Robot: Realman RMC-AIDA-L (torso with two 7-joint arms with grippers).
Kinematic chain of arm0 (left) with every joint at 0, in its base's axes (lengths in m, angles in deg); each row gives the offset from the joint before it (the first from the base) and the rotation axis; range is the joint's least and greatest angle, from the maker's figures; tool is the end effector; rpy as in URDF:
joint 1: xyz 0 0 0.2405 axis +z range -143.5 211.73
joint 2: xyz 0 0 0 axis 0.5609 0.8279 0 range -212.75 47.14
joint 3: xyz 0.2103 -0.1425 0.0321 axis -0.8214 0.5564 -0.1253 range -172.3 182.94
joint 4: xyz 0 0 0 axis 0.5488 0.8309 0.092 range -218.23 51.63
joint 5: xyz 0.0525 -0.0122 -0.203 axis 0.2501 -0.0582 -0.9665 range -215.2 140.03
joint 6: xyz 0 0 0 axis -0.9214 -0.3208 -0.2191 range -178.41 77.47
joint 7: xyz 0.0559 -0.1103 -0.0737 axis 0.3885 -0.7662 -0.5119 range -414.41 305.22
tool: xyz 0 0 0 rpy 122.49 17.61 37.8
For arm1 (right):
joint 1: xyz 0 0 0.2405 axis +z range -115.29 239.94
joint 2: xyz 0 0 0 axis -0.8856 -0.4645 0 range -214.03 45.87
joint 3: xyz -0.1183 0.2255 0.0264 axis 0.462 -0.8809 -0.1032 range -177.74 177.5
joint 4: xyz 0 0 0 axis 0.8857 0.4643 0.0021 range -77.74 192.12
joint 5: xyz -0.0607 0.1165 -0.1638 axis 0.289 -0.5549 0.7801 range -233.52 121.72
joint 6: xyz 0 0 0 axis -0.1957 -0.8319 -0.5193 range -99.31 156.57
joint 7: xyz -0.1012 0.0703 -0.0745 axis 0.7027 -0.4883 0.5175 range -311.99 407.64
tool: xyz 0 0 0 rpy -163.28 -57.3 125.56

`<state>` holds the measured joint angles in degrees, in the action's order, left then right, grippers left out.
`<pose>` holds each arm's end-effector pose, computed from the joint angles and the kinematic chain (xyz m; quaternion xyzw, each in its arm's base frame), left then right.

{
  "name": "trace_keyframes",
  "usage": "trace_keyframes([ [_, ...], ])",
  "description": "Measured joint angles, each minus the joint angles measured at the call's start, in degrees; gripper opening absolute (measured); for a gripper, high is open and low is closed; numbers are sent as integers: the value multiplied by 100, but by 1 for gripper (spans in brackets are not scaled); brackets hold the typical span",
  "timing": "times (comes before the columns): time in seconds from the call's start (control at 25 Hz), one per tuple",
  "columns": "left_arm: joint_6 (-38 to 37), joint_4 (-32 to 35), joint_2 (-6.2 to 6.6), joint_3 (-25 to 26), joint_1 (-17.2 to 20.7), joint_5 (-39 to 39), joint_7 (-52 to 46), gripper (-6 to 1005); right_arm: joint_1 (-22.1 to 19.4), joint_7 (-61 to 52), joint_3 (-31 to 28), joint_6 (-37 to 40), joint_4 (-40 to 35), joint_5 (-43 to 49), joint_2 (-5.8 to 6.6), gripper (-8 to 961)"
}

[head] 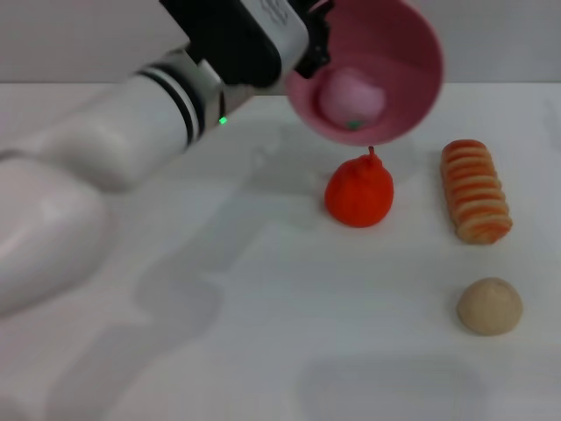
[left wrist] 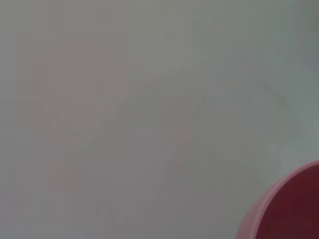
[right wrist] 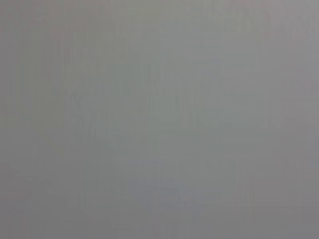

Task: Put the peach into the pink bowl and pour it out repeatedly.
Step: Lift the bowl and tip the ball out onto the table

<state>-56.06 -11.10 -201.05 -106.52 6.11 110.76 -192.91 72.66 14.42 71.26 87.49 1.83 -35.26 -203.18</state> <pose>-0.0936 0.3965 -0.0523 -0.8719 0.0485 -0.1219 0.4717 0.2501 0.3483 0.1311 -0.6385 0.0748 0.4508 0.6192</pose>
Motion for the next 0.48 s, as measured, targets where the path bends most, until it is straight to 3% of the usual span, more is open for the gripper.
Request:
trace_keyframes([
  [0.2, 1867, -299, -3, -924, 370, 15, -1, 46, 68, 11, -4, 6, 11, -13, 1, 514],
  [0.48, 2989, -672, -7, -1396, 453, 33, -10, 45, 105, 18, 37, 10, 19, -24, 10, 513],
])
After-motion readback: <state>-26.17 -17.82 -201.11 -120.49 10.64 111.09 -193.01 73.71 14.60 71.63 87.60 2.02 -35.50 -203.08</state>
